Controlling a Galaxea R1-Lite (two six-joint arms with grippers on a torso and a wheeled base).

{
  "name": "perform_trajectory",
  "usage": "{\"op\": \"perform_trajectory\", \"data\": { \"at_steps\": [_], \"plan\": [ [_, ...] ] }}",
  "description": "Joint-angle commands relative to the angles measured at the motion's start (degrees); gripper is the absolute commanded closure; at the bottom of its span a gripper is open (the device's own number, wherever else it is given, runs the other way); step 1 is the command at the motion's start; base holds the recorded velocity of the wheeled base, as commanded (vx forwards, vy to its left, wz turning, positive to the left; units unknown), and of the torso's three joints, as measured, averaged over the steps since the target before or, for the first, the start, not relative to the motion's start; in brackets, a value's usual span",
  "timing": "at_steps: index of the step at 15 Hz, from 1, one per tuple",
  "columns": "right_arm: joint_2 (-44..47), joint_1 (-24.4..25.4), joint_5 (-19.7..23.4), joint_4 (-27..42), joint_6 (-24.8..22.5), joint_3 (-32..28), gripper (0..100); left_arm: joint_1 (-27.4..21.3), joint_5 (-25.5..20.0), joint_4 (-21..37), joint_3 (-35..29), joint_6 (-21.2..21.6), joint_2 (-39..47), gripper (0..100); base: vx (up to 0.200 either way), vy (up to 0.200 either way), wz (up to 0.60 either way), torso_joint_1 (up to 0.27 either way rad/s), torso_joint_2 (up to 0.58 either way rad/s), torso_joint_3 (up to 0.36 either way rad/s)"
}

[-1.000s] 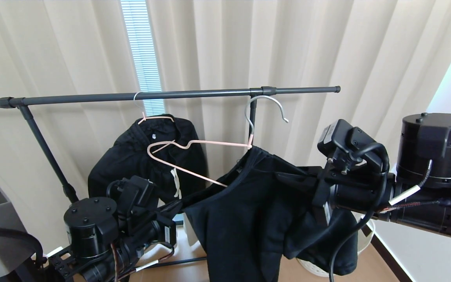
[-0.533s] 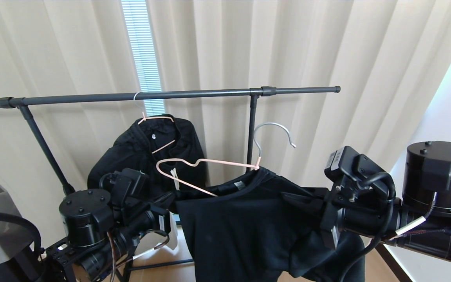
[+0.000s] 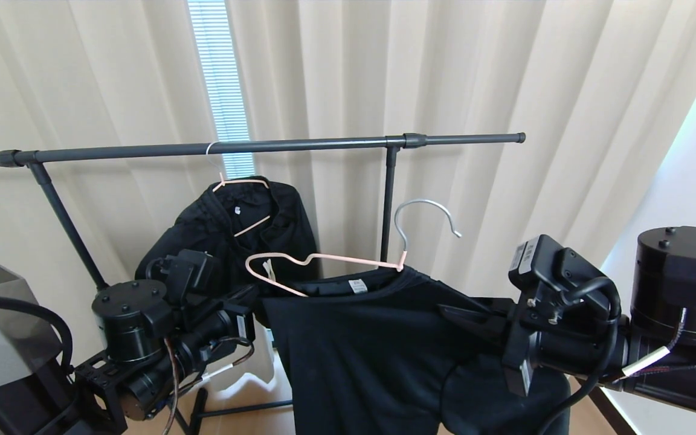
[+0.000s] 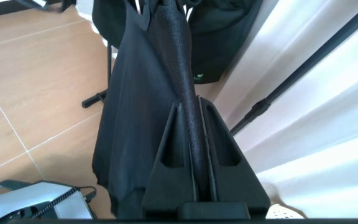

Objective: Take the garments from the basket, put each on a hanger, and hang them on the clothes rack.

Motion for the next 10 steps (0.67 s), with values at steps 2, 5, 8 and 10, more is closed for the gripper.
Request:
{"op": "perform_trajectory", "data": {
  "at_steps": [2,5,8,10],
  "plan": [
    [-0.2,0.0,-0.1,0.1,-0.2,1.1,100,0.6,0.1,0.0,-0.6,-0.6,-0.1,100,0.000,0.000,0.00,0.000,0.00,0.000],
    [0.3,0.0,-0.1,0.1,-0.4,1.4,100,1.2,0.0,-0.1,-1.1,-0.9,-1.0,100,0.000,0.000,0.00,0.000,0.00,0.000],
    [0.6,0.0,-0.1,0.3,-1.6,1.6,100,1.6,0.0,-0.3,-1.1,-1.0,-3.1,100,0.000,0.000,0.00,0.000,0.00,0.000],
    [0.6,0.0,-0.1,0.4,-2.7,2.3,100,2.4,-0.1,-0.4,-1.8,-1.7,-4.0,100,0.000,0.000,0.00,0.000,0.00,0.000]
  ]
}}
